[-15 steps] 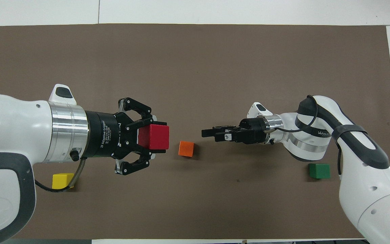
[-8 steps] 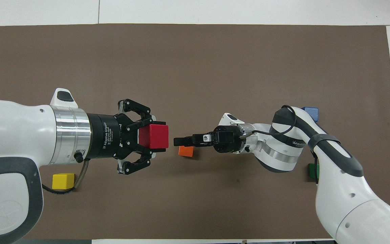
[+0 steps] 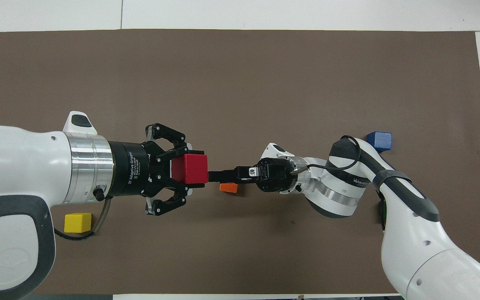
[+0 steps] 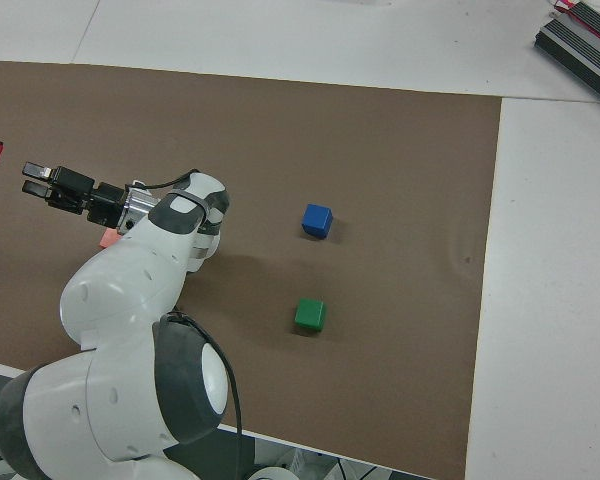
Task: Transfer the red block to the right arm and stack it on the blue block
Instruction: 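Close the right gripper on the red block held by the left gripper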
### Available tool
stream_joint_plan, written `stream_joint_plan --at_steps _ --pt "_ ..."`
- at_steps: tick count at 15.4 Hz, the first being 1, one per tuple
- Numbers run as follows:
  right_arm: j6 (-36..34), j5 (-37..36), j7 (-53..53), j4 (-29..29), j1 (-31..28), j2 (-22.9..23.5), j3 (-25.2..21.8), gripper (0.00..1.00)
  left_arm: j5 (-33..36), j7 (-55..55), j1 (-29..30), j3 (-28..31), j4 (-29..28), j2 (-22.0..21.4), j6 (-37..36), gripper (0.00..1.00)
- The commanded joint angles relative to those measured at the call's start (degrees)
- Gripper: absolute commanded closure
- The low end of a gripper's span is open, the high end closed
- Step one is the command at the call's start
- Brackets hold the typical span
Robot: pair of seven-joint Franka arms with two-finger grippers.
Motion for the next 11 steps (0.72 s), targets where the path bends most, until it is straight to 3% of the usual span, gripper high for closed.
stream_joint_plan --at_steps 1,11 --pt "-0.4 2.07 0.96 -1.55 0.09 -1.42 0.47 0.0 -1.35 -0.85 -0.41 0.21 -2.18 -2.16 1.52 1.0" --pt "1.54 6.82 0.6 -0.32 3.61 -1.33 0.47 0.0 -1.44 -1.81 -0.93 -0.22 -2.96 -2.51 2.48 1.0"
